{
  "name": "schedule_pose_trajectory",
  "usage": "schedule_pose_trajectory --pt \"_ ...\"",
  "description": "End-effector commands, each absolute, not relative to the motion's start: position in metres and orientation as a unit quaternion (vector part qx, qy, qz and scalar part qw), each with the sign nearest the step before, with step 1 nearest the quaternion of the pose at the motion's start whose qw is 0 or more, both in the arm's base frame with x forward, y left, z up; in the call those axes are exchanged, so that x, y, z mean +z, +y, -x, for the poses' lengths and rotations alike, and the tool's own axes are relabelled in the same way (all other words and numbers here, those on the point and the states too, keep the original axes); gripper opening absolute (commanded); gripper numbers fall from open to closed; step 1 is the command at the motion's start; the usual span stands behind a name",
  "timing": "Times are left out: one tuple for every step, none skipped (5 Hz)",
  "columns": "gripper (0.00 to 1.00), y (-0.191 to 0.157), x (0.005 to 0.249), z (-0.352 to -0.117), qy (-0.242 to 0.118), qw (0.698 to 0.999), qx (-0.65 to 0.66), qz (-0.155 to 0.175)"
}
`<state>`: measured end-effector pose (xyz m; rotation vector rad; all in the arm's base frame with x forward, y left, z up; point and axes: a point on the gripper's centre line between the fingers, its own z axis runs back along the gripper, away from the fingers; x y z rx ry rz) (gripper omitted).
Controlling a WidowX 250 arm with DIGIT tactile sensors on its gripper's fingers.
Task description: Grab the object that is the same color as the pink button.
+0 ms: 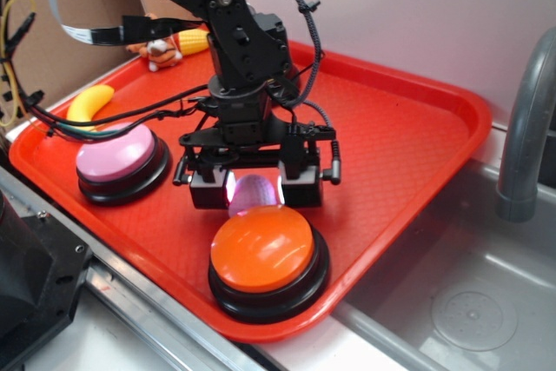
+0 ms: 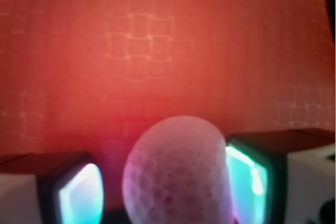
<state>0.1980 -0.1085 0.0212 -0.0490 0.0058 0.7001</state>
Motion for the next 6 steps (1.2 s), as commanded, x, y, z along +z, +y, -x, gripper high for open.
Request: schedule_pose_trajectory --pt "0.00 -0.110 0.037 -0.201 -0.018 0.937 0.346 0.043" --pt "0.00 -0.103 0.054 -0.203 -0.026 0.944 0.325 0.047" --pt "0.00 -0.094 0.080 -0.210 -0.039 0.954 0.295 0.039" --pt "0.00 -0.083 0.109 -0.218 -0.036 0.966 0.253 0.033" --pt "0.00 -0.076 0.128 -0.222 -0.040 0.976 0.213 0.026" --pt "0.00 -0.058 0.160 -0.231 -0.048 0.986 0.158 0.012"
